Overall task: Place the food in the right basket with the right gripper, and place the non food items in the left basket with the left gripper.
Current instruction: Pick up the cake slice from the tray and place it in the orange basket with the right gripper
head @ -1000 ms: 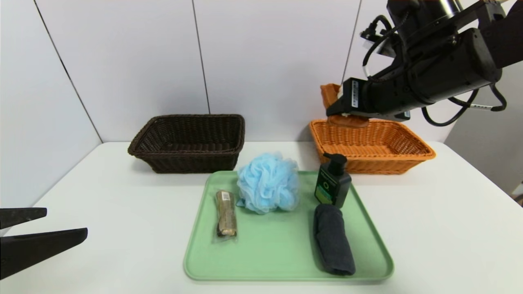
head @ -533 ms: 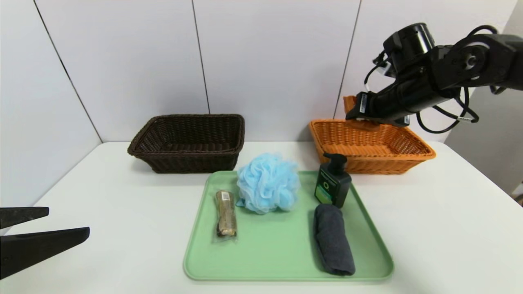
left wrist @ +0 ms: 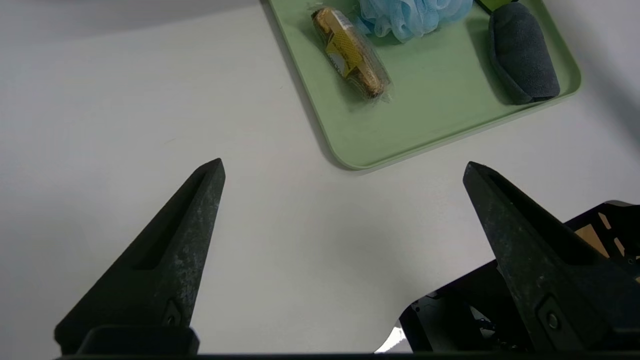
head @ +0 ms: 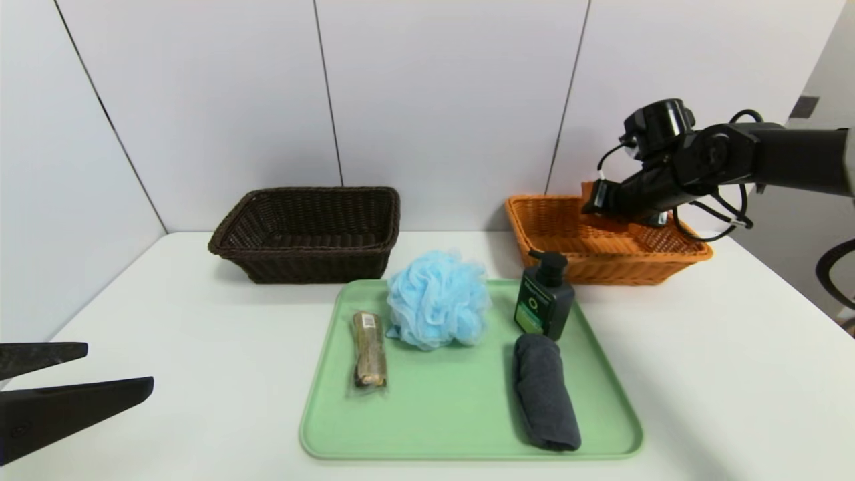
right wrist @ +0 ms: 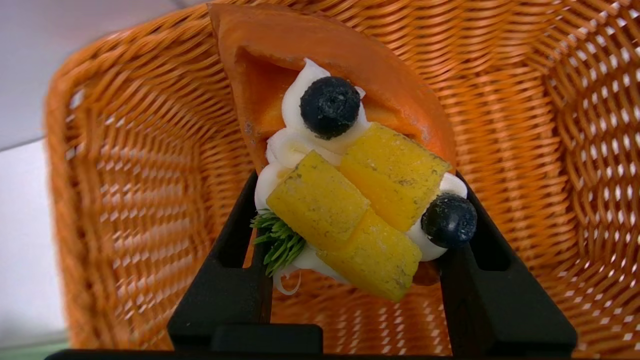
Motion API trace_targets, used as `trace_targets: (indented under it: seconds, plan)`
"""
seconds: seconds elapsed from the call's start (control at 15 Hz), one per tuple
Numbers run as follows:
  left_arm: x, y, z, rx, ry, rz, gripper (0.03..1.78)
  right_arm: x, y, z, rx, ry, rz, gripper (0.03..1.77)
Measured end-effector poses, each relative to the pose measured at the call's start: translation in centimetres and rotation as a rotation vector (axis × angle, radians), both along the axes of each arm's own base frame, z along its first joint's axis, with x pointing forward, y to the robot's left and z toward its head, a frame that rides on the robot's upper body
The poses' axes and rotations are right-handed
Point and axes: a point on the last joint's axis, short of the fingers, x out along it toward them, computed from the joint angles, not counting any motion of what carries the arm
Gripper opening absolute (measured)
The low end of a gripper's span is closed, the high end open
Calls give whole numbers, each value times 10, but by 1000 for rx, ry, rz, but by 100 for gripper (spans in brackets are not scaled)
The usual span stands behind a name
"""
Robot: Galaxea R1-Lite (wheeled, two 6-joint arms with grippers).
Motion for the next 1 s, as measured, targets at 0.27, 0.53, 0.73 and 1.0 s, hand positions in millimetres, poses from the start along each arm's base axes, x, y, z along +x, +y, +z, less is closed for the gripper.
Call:
trace_targets:
  seconds: [0.27,0.53,0.73,1.0]
  plan:
    - [2,-1,0,2,6,-5,169,9,-13,-17,-5,30,-34,89]
    - [4,-2,0,2,11,-4,169,12,-14,-22,-6,36,-33,109]
    - [4,-2,0,2,11,-3,169,13,-14,-23,-7,38,-34,131]
    - [5,-2,-1,2,15,-4,169,12,-14,-23,-7,44,-33,147]
